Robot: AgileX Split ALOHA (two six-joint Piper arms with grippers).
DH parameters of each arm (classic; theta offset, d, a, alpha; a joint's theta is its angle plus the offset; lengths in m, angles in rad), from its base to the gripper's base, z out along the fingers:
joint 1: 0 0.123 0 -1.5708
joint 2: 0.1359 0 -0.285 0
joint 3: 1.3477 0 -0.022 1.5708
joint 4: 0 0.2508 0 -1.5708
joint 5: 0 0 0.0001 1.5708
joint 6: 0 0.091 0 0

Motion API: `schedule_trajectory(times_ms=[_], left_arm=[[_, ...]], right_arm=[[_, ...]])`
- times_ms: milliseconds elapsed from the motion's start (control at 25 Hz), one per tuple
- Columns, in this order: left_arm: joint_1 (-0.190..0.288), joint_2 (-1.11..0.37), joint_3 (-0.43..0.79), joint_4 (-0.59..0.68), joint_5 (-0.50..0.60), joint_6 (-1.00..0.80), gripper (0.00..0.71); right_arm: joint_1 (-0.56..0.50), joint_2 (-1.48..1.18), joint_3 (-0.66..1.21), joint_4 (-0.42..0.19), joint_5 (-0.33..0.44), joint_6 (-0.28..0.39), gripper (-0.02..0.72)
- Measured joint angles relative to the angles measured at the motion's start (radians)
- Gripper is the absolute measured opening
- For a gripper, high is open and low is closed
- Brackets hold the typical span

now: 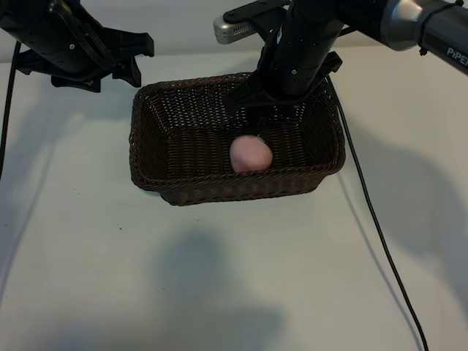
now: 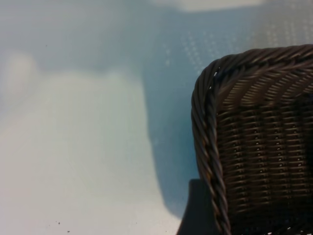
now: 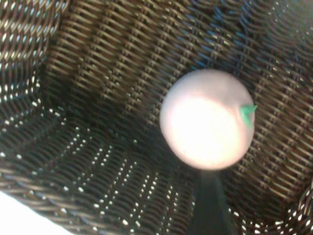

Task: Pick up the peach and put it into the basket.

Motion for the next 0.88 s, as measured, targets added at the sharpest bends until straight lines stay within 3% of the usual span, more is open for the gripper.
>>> schedule_trajectory(times_ms=[320,640,880], left_arm=[[0.0,0.0,0.0,0.0,0.0,0.0,0.531],[0.0,0.0,0.0,0.0,0.0,0.0,0.531],[0.0,0.0,0.0,0.0,0.0,0.0,0.531]], right_arm=[[-0.088,-0.01,-0.027,-0.113,0.106,-0.002,0.508],[-0.283,-0.045,-0.027,-0.132,0.129,-0.026,0.473],[-0.374,-0.046,-0.027,-0.132,0.131,-0.03,0.472]])
